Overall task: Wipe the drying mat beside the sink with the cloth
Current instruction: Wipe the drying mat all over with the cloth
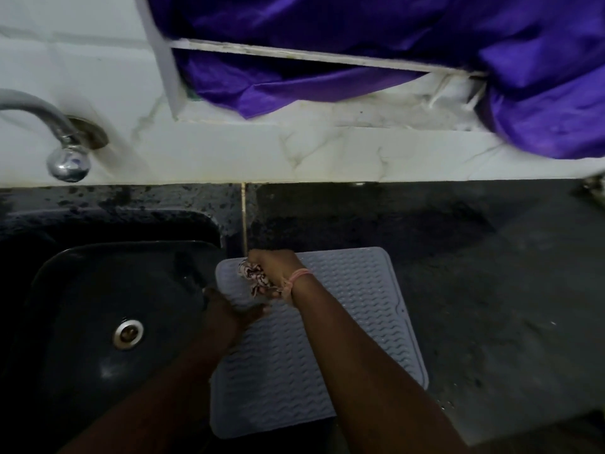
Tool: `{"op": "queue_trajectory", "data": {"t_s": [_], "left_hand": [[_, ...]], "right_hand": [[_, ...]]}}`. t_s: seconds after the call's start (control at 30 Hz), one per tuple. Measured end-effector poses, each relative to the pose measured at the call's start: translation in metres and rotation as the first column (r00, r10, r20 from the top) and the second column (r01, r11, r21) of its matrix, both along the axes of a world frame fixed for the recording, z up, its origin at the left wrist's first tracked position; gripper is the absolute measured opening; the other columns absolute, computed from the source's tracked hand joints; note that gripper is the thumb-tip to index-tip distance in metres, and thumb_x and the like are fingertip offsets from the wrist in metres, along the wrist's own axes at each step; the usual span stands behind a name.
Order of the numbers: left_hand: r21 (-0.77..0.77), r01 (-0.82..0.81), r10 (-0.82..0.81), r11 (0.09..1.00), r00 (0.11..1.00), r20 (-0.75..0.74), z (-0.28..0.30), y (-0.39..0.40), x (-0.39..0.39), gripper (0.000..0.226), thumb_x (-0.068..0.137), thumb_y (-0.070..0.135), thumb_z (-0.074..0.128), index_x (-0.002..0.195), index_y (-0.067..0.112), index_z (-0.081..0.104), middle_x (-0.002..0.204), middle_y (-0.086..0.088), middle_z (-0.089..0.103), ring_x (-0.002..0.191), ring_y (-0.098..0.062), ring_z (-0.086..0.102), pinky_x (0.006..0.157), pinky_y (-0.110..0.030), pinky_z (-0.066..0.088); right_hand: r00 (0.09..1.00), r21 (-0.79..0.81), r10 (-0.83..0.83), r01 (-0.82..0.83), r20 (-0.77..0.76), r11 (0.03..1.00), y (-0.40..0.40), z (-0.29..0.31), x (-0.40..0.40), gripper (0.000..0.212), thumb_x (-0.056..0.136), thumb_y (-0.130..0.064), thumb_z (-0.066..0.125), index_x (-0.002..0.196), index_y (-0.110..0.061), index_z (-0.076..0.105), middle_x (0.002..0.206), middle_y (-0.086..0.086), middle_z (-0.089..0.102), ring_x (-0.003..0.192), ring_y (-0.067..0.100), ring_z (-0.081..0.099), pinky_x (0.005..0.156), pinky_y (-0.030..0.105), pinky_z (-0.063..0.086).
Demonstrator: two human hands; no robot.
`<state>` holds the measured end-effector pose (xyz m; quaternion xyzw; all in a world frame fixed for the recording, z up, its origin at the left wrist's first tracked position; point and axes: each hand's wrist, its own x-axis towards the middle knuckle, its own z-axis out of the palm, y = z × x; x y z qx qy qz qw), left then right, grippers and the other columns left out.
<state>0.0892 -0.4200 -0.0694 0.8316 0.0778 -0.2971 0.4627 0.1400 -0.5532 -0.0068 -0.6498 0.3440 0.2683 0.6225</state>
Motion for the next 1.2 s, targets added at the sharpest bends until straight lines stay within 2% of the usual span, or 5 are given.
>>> {"op": "queue_trajectory", "data": {"t_s": [0.17,0.33,0.5,0.7,1.2], "left_hand": [[0.025,-0.108,0.11,0.994,0.988,-0.11,-0.001,0.002,0.003,0.129,0.057,0.046,0.094,0.154,-0.002,0.025,0.153,-0.014,0.044,0.139,-0.03,0.044,0.115,-0.047,0.037],[0.052,-0.154,0.159,0.987,0.982,-0.104,-0.001,0.001,0.004,0.146,0.049,0.054,0.094,0.158,0.005,0.011,0.158,-0.018,0.035,0.141,-0.035,0.04,0.115,-0.051,0.036],[0.084,-0.169,0.177,0.982,0.978,-0.106,-0.002,0.0,0.003,0.167,0.034,0.065,0.09,0.159,0.011,-0.005,0.162,-0.018,0.024,0.145,-0.036,0.033,0.118,-0.05,0.03],[0.112,-0.213,0.227,0.971,0.965,-0.13,-0.003,-0.001,0.005,0.176,0.032,0.063,0.09,0.15,0.015,-0.033,0.161,-0.019,0.025,0.144,-0.039,0.034,0.114,-0.056,0.034],[0.014,-0.173,0.174,0.985,0.981,-0.088,-0.008,0.002,0.0,0.143,0.048,0.055,0.09,0.158,0.009,0.01,0.152,-0.012,0.045,0.137,-0.03,0.046,0.114,-0.047,0.038]], "right_hand": [[0.975,-0.096,-0.199,0.208,0.094,0.973,-0.082,0.0,-0.03,0.019,0.081,-0.024,0.07,0.078,-0.006,0.074,0.071,0.01,0.071,0.055,0.022,0.066,0.046,0.026,0.048],[0.972,-0.365,-0.139,0.202,0.192,0.909,-0.157,-0.006,-0.067,0.031,0.098,-0.031,0.057,0.123,-0.015,0.066,0.117,0.012,0.071,0.111,0.03,0.065,0.097,0.035,0.049],[0.95,-0.518,-0.255,0.313,0.182,0.796,-0.202,0.002,-0.082,0.016,0.085,-0.024,0.068,0.076,-0.011,0.07,0.072,0.009,0.068,0.074,0.023,0.063,0.07,0.034,0.055],[0.998,-0.692,-0.026,0.063,0.063,0.719,-0.21,-0.001,-0.073,0.024,0.086,-0.021,0.06,0.092,-0.001,0.074,0.096,0.015,0.073,0.091,0.031,0.068,0.073,0.026,0.047],[0.999,-0.704,-0.037,0.014,-0.018,0.71,-0.192,-0.001,-0.042,0.054,0.085,-0.038,0.069,0.122,0.001,0.06,0.116,0.02,0.068,0.104,0.035,0.066,0.077,0.031,0.048]]}}
